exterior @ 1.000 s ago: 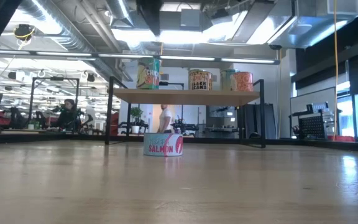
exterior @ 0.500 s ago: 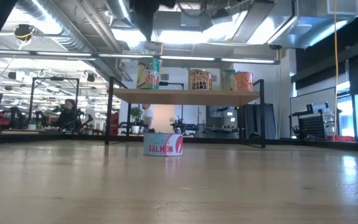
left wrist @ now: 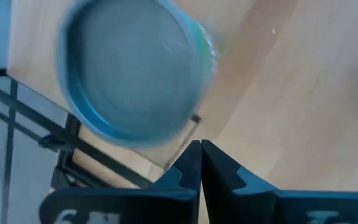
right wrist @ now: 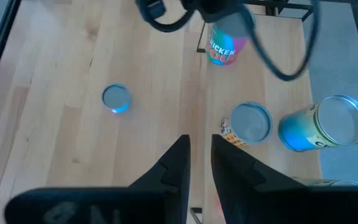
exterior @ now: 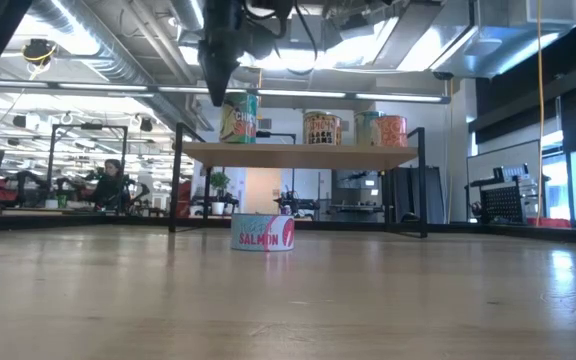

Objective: Pick and place cans onto a shelf
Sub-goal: Put the canned chicken soup on the shelf

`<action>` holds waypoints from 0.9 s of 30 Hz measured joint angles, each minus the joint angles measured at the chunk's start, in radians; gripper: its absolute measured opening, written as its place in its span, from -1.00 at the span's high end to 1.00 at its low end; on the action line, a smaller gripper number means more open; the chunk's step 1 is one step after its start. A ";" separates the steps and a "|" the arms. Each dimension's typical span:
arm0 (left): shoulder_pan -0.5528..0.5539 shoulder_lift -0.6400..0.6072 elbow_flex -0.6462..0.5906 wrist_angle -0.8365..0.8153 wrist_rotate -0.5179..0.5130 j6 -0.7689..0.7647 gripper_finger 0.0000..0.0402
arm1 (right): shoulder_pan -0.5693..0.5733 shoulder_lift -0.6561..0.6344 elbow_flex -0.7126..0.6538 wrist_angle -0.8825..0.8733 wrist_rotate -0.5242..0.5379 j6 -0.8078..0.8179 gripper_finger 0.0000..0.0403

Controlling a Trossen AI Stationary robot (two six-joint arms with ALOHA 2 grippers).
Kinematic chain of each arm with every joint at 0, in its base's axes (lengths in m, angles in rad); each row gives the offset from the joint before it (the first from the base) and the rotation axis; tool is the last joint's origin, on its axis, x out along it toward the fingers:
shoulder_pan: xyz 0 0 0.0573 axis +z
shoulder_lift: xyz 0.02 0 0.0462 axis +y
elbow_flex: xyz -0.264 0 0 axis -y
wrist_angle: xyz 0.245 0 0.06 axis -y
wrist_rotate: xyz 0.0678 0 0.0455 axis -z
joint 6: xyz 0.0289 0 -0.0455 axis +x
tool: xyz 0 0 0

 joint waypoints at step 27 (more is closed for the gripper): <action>0.198 -0.001 -0.001 0.353 0.001 0.257 1.00 | 0.000 0.000 0.000 0.000 0.000 -0.015 0.67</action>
